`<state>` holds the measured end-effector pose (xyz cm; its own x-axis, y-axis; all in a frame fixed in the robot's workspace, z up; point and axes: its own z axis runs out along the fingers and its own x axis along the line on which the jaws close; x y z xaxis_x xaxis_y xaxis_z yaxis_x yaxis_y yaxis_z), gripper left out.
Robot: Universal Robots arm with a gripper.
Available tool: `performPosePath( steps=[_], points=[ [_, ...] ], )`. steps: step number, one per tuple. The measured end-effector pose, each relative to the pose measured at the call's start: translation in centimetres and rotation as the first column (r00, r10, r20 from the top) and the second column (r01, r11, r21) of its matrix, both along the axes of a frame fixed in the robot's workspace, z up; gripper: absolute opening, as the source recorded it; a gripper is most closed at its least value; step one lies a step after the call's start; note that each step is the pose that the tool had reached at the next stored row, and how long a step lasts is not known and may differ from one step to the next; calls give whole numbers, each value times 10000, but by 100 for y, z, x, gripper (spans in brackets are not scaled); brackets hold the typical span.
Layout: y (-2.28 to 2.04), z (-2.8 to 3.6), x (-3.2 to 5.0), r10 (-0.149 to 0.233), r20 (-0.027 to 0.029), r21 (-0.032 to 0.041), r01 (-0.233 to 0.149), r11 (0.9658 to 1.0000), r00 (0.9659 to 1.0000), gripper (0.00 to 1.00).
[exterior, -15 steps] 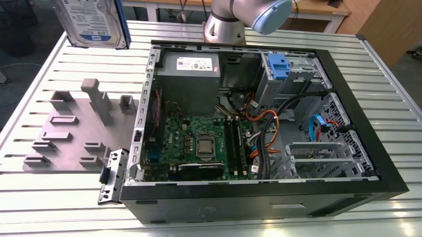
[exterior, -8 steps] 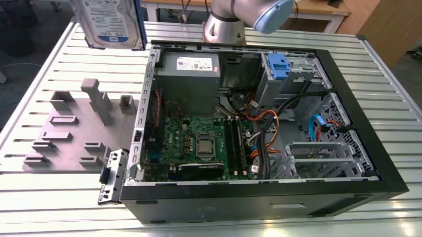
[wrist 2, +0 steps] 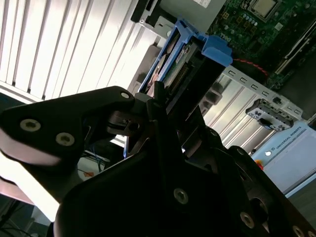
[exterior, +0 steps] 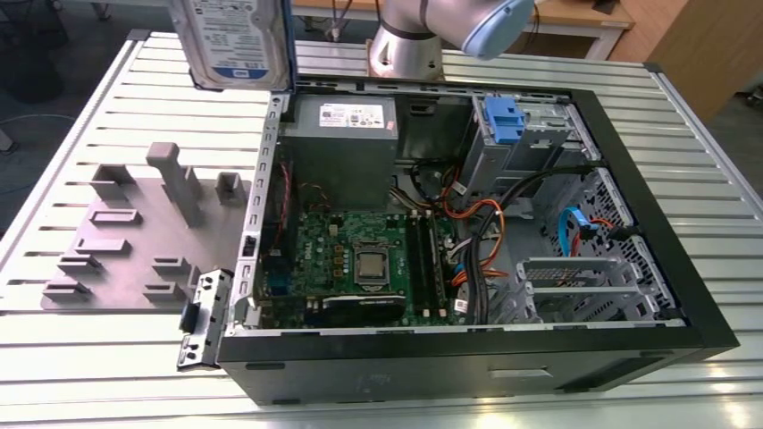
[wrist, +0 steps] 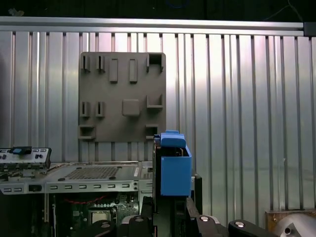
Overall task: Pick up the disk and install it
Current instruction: 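Pick up the disk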
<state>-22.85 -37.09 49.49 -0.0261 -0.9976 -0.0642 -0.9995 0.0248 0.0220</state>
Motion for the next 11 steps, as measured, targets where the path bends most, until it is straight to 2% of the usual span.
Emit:
performPosePath(
  steps=[11],
  points=[
    [0,-13,451,1,0,0,-1,10000,10000,35]
  ],
)
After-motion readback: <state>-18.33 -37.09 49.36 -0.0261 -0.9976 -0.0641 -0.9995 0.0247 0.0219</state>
